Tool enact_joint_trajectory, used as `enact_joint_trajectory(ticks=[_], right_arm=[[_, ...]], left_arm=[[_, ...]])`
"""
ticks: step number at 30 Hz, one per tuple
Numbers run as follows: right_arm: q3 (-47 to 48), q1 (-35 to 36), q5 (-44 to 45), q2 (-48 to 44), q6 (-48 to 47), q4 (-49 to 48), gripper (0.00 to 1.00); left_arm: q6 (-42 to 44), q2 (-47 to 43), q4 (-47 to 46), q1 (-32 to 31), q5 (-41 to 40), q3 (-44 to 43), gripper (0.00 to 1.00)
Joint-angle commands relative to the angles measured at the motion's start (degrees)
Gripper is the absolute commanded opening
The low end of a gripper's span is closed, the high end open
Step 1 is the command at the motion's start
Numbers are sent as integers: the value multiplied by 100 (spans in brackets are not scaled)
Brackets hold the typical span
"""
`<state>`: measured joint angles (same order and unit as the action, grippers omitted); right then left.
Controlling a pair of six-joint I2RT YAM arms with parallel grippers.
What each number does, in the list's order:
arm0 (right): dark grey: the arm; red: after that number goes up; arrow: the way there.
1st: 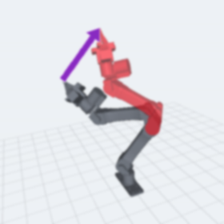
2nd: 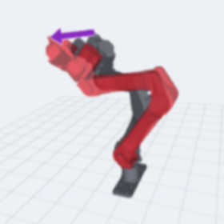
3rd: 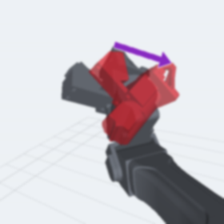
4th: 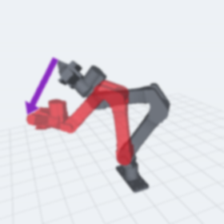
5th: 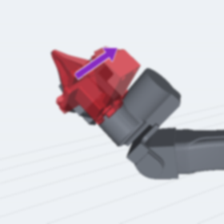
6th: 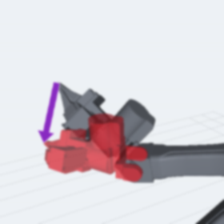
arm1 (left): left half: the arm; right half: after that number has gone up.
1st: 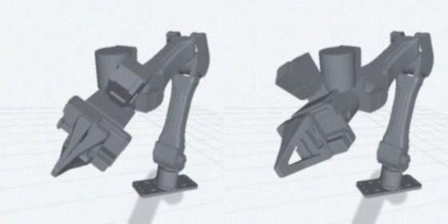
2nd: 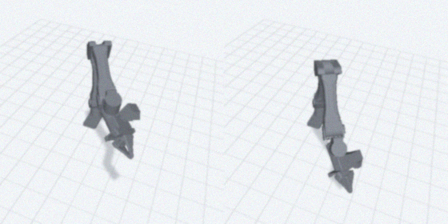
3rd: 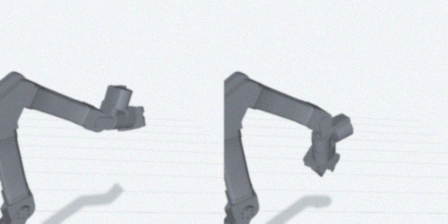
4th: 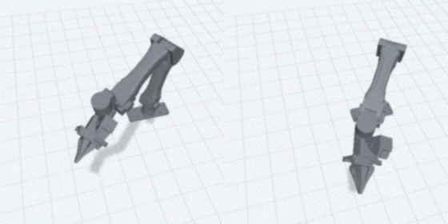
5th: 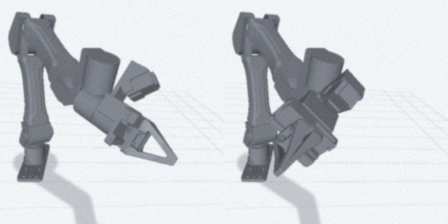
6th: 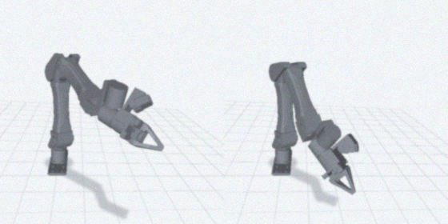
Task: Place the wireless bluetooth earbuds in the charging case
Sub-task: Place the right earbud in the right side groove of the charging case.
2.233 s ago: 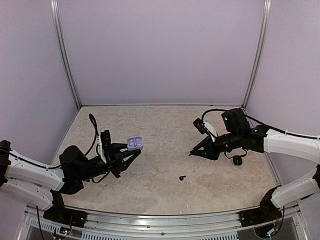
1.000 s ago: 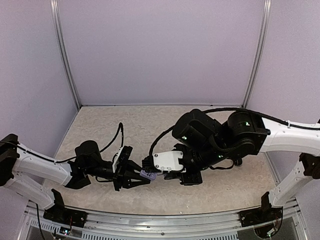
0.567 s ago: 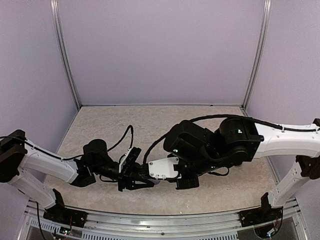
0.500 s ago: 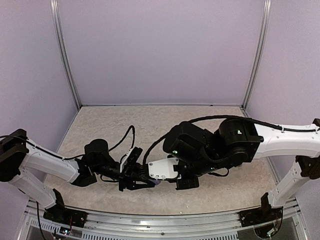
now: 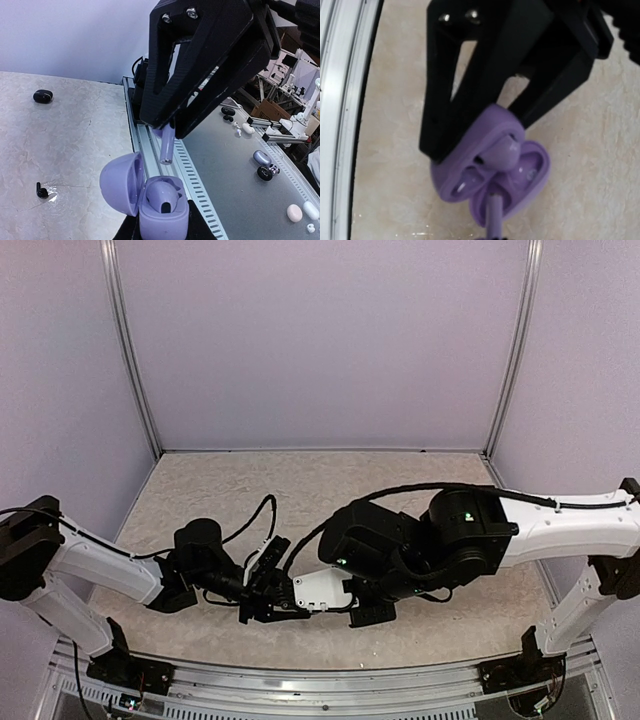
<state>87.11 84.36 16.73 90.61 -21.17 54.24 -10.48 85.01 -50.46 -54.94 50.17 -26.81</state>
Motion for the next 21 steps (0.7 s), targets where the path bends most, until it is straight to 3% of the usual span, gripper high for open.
enact_joint_trajectory(ticks=[1,21], right_arm=[[-37,102,30,120,-66,34,5],[-106,178,1,306,-183,1,6]], left_arm=[[-62,30,-52,9,107,-158,0],[58,63,106,-116,157,-209,0]])
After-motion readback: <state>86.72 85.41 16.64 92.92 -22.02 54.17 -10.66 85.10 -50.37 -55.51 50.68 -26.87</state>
